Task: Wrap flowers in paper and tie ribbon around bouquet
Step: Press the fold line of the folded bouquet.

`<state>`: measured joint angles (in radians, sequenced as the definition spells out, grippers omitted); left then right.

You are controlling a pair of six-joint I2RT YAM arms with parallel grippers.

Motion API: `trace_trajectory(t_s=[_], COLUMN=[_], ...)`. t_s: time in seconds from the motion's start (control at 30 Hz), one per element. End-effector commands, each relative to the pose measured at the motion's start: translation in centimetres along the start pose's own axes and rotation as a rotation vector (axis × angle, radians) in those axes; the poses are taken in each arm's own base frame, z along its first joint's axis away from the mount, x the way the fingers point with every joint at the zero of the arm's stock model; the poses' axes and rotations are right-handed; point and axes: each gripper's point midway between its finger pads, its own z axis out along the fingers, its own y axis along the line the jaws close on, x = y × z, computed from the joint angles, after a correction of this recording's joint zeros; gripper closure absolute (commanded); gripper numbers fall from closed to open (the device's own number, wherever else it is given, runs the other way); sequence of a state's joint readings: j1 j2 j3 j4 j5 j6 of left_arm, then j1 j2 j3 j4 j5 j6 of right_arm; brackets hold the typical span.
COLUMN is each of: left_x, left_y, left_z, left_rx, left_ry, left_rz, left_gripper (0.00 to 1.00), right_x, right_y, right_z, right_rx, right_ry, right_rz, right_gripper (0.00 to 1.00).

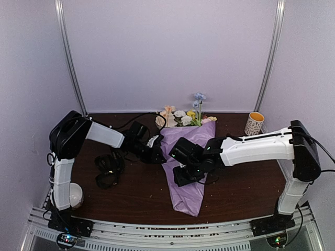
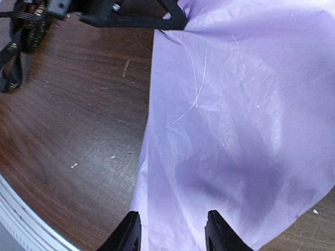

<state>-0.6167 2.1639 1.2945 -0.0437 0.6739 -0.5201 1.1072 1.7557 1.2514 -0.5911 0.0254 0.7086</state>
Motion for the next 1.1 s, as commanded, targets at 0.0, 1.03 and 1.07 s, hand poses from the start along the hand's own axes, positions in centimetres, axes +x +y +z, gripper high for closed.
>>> trace_trajectory(t_s=[0.0, 1.03, 1.07], left_x=[-0.3, -6.7, -6.6], left_y=[1.5, 4.4, 4.7], left_z=[-0.1, -1.4, -1.1], left_rx=[-0.005, -0.134, -0.138], left_ry=[-0.024, -0.065, -0.06], left_rz=[-0.028, 0.045, 0.038], left_gripper=[1.0, 1.0, 1.0], right_x=[2.2, 5.4, 5.7], right_y=[-0.9, -2.1, -2.4], right_z=[3.9, 5.5, 5.4], right_rx=[0.057, 0.079, 0.089], right_ry=[0.12, 0.232, 0.238], right_rz=[-0.01, -0.045, -0.05], right_gripper=[0.59, 0.61, 0.61])
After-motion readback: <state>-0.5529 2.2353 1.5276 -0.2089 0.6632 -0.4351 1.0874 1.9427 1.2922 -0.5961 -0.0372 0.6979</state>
